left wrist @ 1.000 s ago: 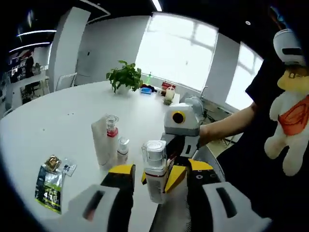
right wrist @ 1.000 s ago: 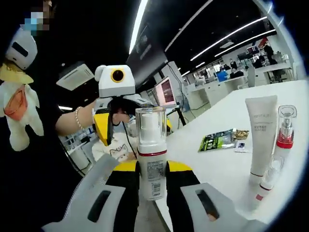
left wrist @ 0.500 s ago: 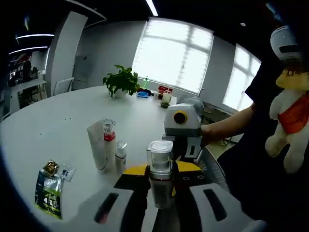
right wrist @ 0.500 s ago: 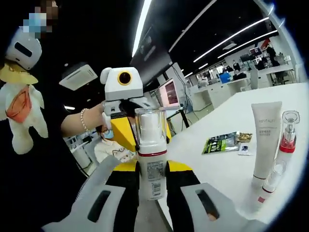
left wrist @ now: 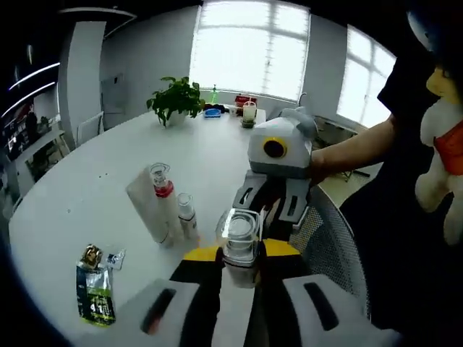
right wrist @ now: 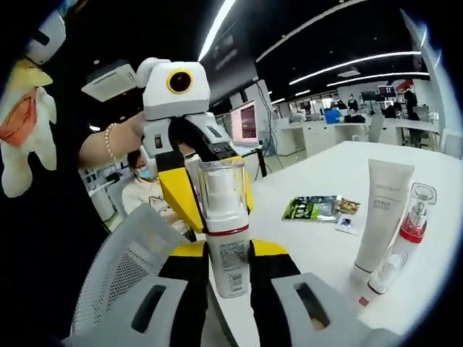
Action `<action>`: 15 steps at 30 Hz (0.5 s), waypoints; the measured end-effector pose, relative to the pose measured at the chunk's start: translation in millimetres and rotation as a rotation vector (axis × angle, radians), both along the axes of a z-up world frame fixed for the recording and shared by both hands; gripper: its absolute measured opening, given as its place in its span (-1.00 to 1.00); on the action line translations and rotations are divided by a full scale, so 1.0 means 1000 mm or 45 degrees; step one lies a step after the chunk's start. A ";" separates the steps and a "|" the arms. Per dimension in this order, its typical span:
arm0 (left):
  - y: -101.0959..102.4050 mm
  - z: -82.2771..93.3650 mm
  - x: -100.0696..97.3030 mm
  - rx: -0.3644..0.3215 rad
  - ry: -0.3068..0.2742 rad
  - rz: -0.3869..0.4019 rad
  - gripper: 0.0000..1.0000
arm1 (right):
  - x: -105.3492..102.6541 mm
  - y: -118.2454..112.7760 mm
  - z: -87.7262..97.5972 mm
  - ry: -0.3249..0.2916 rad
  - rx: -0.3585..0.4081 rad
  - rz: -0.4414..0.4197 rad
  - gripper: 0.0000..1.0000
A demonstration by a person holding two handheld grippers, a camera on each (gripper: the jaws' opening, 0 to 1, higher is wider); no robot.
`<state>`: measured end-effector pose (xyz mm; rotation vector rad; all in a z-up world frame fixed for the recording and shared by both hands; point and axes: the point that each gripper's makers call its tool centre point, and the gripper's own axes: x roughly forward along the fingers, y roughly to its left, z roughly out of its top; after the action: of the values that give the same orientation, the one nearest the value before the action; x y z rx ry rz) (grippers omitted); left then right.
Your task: Arrange the skincare products in the storage area until every visible bottle or jar stands upright without overlapping.
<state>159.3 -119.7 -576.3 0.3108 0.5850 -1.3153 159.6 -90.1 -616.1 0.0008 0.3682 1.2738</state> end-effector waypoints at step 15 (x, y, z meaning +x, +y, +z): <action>-0.004 -0.029 0.000 0.094 -0.018 -0.044 -0.61 | 0.000 -0.009 -0.028 -0.038 -0.142 -0.018 -0.57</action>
<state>159.6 -123.5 -605.2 0.3919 0.6199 -1.3256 159.3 -99.2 -643.6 -0.1100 0.4126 1.2368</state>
